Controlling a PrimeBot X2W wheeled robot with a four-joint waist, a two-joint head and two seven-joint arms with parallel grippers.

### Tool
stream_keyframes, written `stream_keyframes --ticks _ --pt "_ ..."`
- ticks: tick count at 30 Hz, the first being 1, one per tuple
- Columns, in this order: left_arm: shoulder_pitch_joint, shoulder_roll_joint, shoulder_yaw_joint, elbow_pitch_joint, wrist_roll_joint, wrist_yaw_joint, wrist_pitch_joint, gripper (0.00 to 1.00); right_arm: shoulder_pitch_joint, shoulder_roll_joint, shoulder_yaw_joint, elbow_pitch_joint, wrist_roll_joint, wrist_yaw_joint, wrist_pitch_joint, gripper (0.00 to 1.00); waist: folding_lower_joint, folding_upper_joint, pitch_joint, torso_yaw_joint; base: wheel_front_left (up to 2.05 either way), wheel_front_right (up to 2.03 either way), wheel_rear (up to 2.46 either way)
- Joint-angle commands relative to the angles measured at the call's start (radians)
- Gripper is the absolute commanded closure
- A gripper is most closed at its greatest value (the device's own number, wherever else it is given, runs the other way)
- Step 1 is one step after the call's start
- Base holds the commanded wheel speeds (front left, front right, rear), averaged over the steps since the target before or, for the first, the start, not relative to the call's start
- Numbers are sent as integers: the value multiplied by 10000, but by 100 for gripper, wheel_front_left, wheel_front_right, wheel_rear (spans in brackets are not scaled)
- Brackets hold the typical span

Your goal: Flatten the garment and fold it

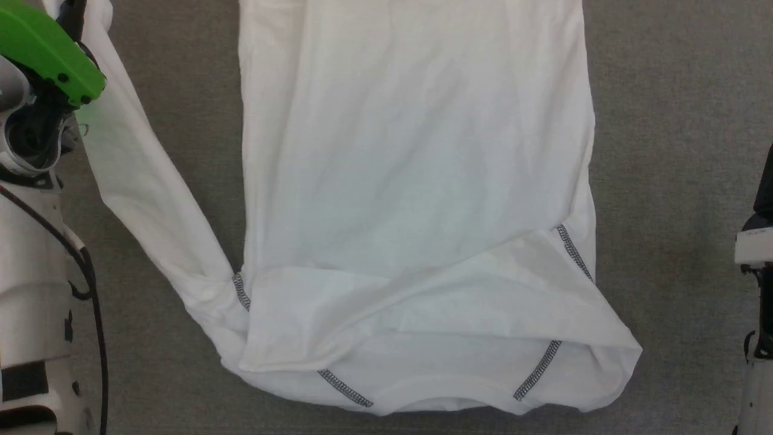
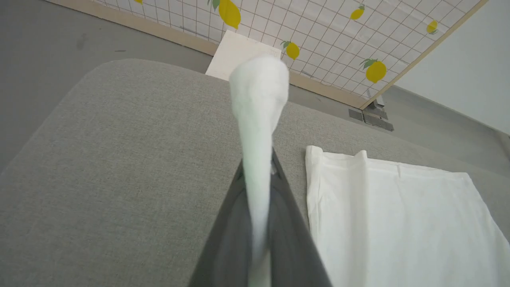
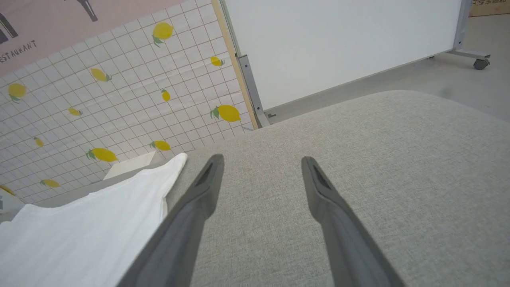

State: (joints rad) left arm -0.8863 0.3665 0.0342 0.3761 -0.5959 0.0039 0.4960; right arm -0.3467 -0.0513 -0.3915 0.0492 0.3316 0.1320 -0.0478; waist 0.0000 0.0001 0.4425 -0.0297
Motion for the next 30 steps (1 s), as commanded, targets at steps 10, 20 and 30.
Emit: stream_keyframes --ticks 10,20,30 --pt "1786 -1698 -2003 -2688 179 -581 -412 100 978 10 -232 55 -99 -13 367 0 0 -1 -2529 1105 0 0 0" --pt "2716 -3051 -5178 -2489 101 -1112 -741 100 1132 10 69 117 126 -13 381 0 0 -1 -2561 609 0 0 0" --pt "2842 -3160 -8651 -5 -635 -1271 -1182 100 1043 11 323 579 351 -13 100 0 0 -1 -2199 -333 0 0 0"
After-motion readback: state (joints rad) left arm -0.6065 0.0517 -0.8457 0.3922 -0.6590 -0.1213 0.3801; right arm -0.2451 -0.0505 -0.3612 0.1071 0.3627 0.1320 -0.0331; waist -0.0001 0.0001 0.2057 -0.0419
